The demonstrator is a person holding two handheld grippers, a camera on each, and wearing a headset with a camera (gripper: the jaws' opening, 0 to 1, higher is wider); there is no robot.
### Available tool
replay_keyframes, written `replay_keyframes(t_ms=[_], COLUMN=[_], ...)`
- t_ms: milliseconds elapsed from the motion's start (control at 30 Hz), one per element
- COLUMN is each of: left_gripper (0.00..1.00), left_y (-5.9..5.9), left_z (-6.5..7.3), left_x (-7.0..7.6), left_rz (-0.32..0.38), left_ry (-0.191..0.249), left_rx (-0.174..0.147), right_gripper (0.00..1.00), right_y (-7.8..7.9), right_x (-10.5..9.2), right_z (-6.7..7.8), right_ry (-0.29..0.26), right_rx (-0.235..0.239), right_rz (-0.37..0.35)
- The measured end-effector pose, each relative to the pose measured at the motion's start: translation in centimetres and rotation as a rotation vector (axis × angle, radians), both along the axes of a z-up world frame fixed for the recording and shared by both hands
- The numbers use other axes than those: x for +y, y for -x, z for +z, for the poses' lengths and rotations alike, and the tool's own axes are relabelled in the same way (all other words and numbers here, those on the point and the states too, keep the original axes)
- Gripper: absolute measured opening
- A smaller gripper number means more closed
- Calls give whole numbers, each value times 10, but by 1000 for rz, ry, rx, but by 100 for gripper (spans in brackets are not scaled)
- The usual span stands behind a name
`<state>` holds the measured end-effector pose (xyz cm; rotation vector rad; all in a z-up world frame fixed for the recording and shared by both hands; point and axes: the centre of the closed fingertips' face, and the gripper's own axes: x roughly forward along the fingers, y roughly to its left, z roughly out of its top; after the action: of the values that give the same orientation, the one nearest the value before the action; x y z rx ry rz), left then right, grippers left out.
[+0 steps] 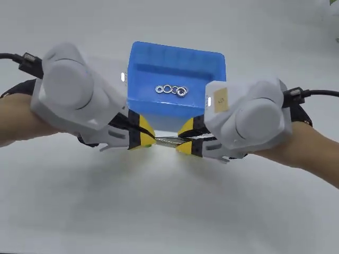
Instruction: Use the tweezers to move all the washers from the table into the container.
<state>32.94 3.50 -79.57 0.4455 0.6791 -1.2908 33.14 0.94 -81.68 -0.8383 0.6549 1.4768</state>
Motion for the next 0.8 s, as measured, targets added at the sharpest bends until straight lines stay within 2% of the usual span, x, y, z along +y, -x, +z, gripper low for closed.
replay_keyframes(t_ms=[67,133,167,267,300,367,400,433,500,533,567,600,667,700,733,767,800], left_gripper=[10,11,12,17,19,21,24,27,31,32,35,42,54,63,73,82,93], left_y=[-2,-3,-3,0,1,7,7,10,10,11,12,15,26,27,27,29,30], left_z=[5,14,21,40,44,66,71,75,81,80,79,76,70,70,69,71,73], left_x=[4,7,8,17,18,24,28,33,45,49,51,55,57,58,61,62,63], left_rz=[44,112,142,231,237,277,296,310,348,369,399,427,433,442,487,499,504], left_ry=[6,41,68,125,138,204,209,205,183,176,173,155,103,95,82,87,88], left_rx=[-12,-15,-27,-49,-52,-91,-108,-124,-178,-187,-183,-179,-167,-167,-171,-175,-195], right_gripper=[18,18,18,19,19,22,24,27,29,30,31,32,37,41,44,47,53], right_y=[-1,1,1,0,0,-3,-5,-5,-5,-4,-1,1,6,7,9,9,7], right_x=[-1,0,-2,-11,-15,-25,-30,-35,-46,-49,-53,-56,-63,-66,-73,-79,-85], right_z=[4,14,21,36,40,51,54,57,66,70,75,78,82,83,84,85,86], right_ry=[-18,-63,-86,-123,-133,-167,-171,-171,-184,-201,-216,-218,-217,-204,-176,-149,-127], right_rx=[-9,9,11,-2,-4,-24,-34,-42,-58,-62,-47,-40,-43,-50,-77,-107,-132], right_rz=[-23,-69,-97,-150,-171,-228,-257,-272,-309,-320,-331,-339,-352,-354,-349,-346,-359])
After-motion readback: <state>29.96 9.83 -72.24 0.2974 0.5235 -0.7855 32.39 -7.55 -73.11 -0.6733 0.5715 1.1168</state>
